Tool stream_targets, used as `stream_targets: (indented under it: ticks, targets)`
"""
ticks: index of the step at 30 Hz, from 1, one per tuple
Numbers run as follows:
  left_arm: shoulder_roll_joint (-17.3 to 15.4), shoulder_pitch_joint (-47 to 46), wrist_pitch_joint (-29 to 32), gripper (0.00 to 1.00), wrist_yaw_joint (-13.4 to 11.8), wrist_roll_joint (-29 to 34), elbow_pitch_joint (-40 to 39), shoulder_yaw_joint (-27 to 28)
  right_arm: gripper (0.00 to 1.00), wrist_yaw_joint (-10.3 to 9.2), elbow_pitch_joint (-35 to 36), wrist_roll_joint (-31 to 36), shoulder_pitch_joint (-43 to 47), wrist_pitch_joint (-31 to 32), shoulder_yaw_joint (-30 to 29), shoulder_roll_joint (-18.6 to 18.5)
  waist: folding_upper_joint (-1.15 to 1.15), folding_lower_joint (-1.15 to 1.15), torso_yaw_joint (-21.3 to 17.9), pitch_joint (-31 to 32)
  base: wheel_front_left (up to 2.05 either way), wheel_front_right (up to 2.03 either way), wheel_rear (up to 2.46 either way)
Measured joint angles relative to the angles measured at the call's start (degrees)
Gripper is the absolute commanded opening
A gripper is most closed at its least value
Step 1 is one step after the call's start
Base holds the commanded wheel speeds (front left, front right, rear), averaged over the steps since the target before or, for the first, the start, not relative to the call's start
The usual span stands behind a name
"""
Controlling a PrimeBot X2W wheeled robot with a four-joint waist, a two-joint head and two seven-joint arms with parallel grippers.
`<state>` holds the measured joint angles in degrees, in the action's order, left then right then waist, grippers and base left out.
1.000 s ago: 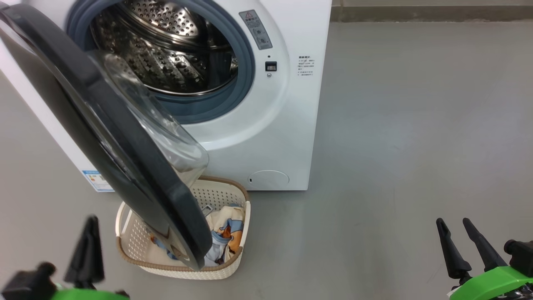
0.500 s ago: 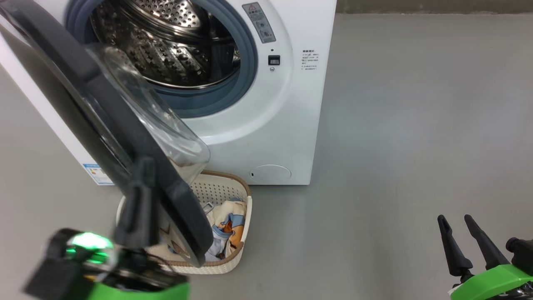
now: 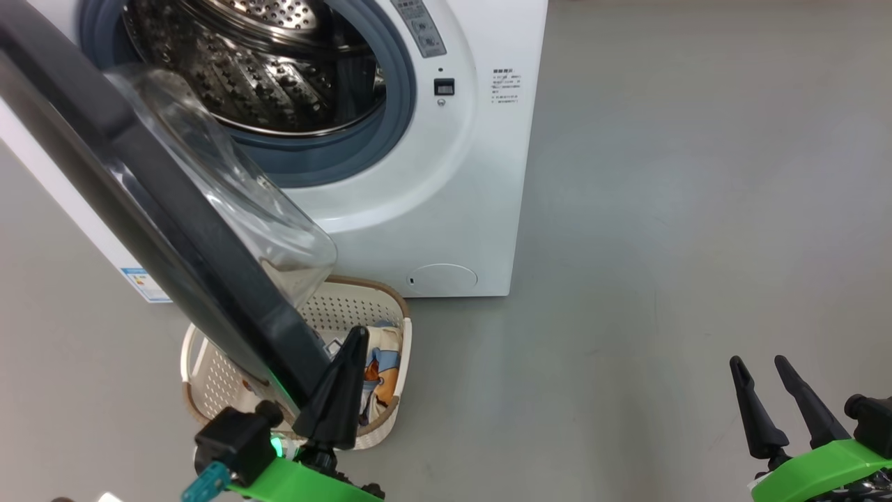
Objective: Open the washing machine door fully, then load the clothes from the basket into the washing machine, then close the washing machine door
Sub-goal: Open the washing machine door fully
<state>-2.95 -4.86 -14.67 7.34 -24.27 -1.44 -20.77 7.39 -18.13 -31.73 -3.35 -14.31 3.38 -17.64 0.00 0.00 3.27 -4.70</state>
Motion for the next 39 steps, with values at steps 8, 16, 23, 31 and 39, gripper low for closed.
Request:
stream_targets:
  ticks: [8, 16, 23, 31, 39]
  targets:
    - [0.3, -1.7, 0.0, 0.00, 0.0, -1.1, 6.6, 0.1, 1.00, 0.00, 0.2, 0.4, -0.2, 0.0, -0.2, 0.0, 0.00, 0.00, -0.1, -0.8, 0.00, 0.00, 0.00]
    - [0.9, -2.0, 0.0, 0.00, 0.3, -1.9, 8.8, 1.8, 1.00, 0.00, 0.3, 0.4, -0.2, 0.0, -0.2, 0.2, 0.00, 0.00, 0.6, -0.5, 0.00, 0.00, 0.00]
    - [1.8, -1.2, 0.1, 0.00, 0.8, -2.0, 9.2, 2.9, 1.00, 0.00, 0.5, 0.4, -0.1, 0.0, -0.1, 0.2, 0.00, 0.00, 2.0, -0.1, 0.00, 0.00, 0.00]
    - [1.9, 2.2, 0.1, 0.00, 1.0, -2.0, 8.9, 6.0, 1.00, 0.00, 0.8, 0.4, -0.1, 0.0, 0.3, 0.2, 0.00, 0.00, 5.1, 0.5, 0.00, 0.00, 0.00]
    - [1.6, 5.2, 0.1, 0.00, 0.9, -2.0, 6.8, 9.5, 1.00, 0.01, 0.9, 0.4, -0.1, 0.0, 0.9, 0.0, 0.00, 0.00, 8.6, 0.4, 0.00, 0.00, 0.00]
